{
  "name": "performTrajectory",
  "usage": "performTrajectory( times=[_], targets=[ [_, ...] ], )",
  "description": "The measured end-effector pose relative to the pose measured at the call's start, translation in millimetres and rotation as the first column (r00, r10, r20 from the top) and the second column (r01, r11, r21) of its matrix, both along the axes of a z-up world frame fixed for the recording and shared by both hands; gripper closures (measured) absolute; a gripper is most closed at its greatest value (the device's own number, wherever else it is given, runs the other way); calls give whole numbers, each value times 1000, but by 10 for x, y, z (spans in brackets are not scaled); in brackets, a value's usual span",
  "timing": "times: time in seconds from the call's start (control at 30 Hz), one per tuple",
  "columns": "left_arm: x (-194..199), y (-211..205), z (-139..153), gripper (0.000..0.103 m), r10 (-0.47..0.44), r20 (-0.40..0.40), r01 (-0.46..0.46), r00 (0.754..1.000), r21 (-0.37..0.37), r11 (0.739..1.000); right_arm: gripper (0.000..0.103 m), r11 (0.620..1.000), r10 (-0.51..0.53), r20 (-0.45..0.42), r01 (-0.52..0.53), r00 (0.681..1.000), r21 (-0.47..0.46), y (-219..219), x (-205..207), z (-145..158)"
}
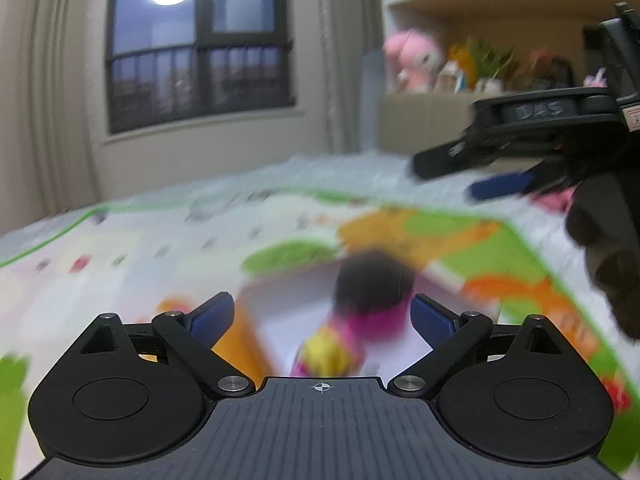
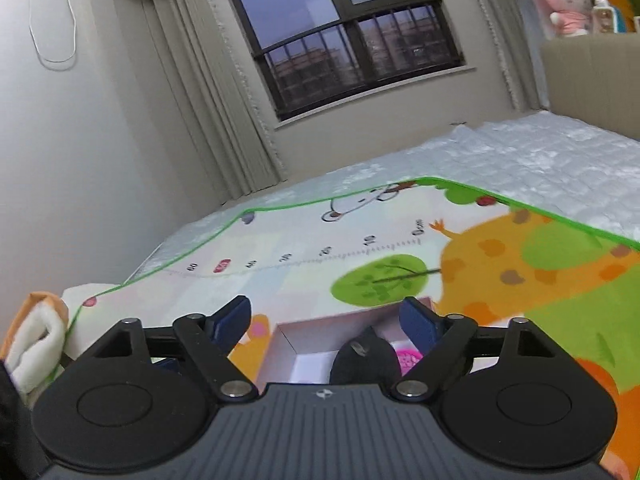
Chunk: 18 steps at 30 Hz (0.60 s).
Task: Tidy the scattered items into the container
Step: 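Carry cupcake toy and plush cat into the pink box and release both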
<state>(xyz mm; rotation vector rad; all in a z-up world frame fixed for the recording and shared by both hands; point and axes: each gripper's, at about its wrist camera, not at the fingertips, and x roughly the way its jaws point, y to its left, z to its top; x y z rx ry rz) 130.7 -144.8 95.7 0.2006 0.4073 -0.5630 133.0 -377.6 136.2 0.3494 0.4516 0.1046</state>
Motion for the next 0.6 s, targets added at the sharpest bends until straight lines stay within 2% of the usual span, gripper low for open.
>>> performTrajectory(
  times=[0.07, 0.13, 0.3, 0.5, 0.6],
  targets=[
    [-193, 175, -147, 2, 44, -39, -43, 998, 34, 999, 3, 998, -34, 11, 34, 999, -46, 48, -165, -145],
    [-378, 370, -305, 1, 80, -88, -76, 993, 51, 996, 0, 991, -55, 19, 57, 998, -118, 154, -362, -314],
    [-674, 834, -659, 0, 204, -169, -190, 964, 95, 977, 0, 954, 10, 7, -8, 1000, -301, 628, -820, -669],
    [-865, 1315, -747, 0, 285, -251, -270, 925, 91, 958, 0, 935, 101, -42, -109, 994, -338, 1173, -1077, -874],
    [-933, 1531, -722, 0, 307, -246, -301, 919, 61, 952, 4, 877, 161, -28, -156, 987, -455, 1540, -1111, -928]
  ],
)
